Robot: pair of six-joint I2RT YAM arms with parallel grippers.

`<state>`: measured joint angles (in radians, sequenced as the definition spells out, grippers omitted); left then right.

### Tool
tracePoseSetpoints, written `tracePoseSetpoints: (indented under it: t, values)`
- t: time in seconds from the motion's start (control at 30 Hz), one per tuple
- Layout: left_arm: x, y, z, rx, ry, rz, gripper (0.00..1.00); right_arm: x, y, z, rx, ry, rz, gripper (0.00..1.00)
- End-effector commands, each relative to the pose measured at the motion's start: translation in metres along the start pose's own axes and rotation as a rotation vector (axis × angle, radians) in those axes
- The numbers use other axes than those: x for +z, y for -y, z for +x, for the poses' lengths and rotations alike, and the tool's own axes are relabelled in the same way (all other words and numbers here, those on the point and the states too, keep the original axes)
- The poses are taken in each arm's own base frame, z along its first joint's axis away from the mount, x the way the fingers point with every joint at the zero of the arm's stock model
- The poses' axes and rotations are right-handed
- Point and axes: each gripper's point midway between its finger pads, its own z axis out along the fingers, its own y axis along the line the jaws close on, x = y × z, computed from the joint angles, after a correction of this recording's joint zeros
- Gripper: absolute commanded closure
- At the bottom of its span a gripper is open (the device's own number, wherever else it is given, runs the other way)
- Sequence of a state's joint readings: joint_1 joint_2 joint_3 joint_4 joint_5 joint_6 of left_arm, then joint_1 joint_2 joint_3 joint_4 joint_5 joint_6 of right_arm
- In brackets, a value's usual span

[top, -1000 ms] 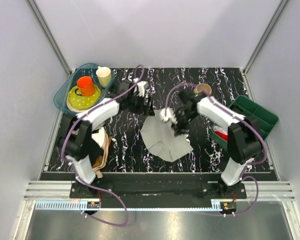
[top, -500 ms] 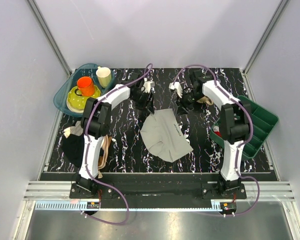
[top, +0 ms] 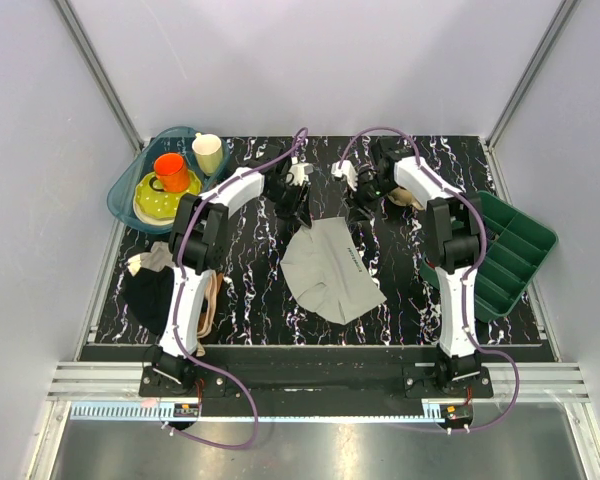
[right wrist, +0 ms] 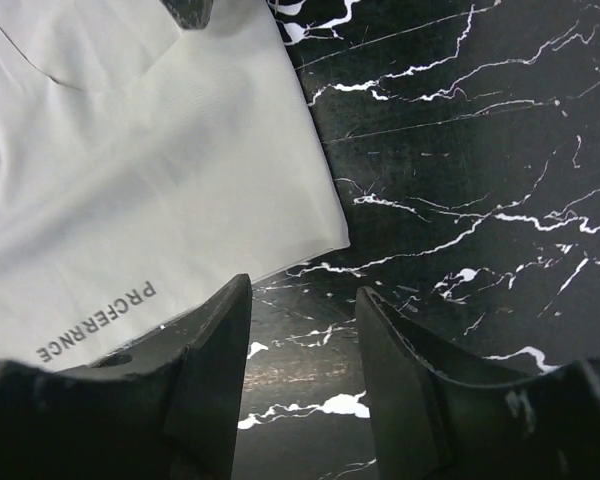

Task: Roll the underwear
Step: Fold the underwear at the center of the board.

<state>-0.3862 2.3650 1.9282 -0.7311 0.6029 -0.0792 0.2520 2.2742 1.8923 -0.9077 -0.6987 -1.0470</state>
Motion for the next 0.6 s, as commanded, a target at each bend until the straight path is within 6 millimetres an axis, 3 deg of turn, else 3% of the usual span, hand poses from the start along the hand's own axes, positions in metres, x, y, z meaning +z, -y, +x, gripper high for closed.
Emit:
tracePoseSetpoints:
  t: [0.0, 0.3, 0.43, 0.57]
  values:
    - [0.0, -0.001, -0.011, 0.002, 0.023, 0.013, 0.53, 0.013, 0.012, -0.005, -0.187, -0.023, -0.001, 0.45]
    - [0.005, -0.005, -0.012, -0.007, 0.019, 0.022, 0.62, 0.029, 0.024, -0.006, -0.203, -0.042, -0.019, 0.47]
    - [0.007, -0.005, -0.012, -0.008, 0.019, 0.025, 0.66, 0.037, 0.017, -0.004, -0.211, -0.063, -0.058, 0.49]
    - [0.006, -0.004, -0.016, -0.012, 0.027, 0.028, 0.77, 0.042, 0.008, -0.003, -0.223, -0.071, -0.096, 0.64]
